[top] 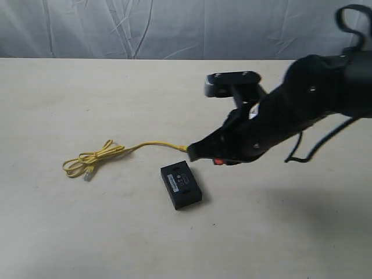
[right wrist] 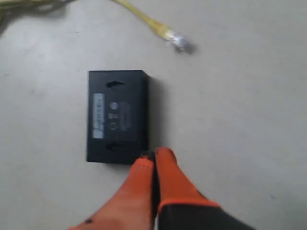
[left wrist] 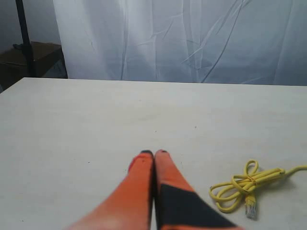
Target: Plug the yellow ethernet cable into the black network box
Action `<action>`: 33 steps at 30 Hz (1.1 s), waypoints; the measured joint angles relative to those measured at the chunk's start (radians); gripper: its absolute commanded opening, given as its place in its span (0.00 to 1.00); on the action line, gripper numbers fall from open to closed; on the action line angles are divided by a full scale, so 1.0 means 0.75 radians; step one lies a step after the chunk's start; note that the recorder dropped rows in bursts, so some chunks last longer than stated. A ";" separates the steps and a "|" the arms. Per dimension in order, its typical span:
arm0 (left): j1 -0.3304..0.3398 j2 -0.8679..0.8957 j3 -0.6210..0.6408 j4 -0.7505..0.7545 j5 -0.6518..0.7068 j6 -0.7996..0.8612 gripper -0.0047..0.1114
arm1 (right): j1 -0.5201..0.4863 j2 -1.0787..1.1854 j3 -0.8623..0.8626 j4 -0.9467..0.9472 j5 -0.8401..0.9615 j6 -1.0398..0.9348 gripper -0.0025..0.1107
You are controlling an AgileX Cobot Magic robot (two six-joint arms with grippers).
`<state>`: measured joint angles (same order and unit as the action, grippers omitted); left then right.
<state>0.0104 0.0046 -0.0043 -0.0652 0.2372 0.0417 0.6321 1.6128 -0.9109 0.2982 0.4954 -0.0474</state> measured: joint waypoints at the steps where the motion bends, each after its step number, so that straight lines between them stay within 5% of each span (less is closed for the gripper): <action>1: 0.000 0.000 0.000 0.000 0.000 0.000 0.04 | 0.036 0.042 -0.037 0.004 0.000 0.000 0.02; 10: 0.000 0.000 0.000 0.000 0.000 0.000 0.04 | 0.237 0.359 -0.304 0.032 0.035 0.000 0.02; 16: 0.000 0.000 0.000 0.000 0.000 0.000 0.04 | 0.244 0.444 -0.319 -0.030 0.118 -0.004 0.02; 26: 0.000 0.000 0.000 0.000 0.000 0.000 0.04 | 0.248 0.387 -0.336 -0.484 0.313 0.200 0.02; 33: 0.000 0.000 0.000 0.000 0.000 0.000 0.04 | 0.248 0.320 -0.336 -0.462 0.216 0.246 0.02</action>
<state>0.0104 0.0046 -0.0043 -0.0652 0.2372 0.0417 0.8178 1.8529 -1.1627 -0.0486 0.6574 0.1371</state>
